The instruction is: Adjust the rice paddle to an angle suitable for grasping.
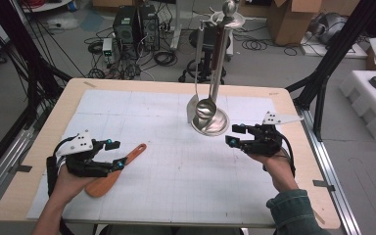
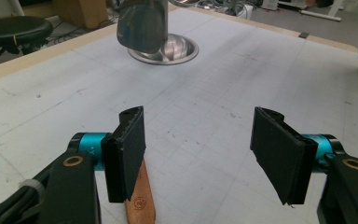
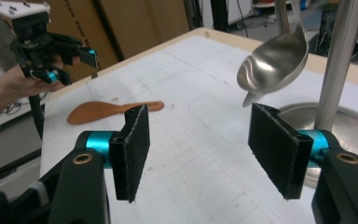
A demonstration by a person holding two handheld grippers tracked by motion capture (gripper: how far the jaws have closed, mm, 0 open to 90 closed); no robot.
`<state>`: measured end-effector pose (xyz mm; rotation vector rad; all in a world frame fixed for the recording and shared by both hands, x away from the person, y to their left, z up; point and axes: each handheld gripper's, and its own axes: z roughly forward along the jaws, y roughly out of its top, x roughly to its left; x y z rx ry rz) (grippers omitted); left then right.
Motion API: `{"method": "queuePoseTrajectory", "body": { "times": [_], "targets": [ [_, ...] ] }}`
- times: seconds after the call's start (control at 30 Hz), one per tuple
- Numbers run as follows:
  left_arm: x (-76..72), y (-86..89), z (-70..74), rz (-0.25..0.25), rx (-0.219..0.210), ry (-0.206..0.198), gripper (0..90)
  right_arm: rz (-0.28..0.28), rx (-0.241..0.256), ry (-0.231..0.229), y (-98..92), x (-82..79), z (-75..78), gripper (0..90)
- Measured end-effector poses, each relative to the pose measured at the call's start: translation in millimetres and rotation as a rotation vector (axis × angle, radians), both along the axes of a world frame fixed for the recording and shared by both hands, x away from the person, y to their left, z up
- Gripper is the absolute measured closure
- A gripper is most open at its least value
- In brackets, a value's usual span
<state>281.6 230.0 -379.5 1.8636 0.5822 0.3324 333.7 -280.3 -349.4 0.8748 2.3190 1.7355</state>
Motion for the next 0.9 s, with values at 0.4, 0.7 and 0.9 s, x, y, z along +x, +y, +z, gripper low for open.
{"method": "queuePoseTrajectory", "body": {
  "times": [0.4, 0.7, 0.9],
  "targets": [
    [1.3, 2.8, -3.4, 0.020, 0.010, -0.004, 35.5, 0.007, -0.020, 0.025, 1.7, -8.4, -19.1, 37.2],
    [4.2, 6.8, -8.7, 0.052, 0.026, -0.002, 36.3, 0.009, -0.022, 0.036, 0.0, -16.2, -28.4, 36.8],
    [7.4, 9.2, -13.1, 0.097, 0.040, 0.005, 43.7, -0.001, -0.020, 0.038, -3.2, -20.8, -34.0, 36.2]
  ]
}}
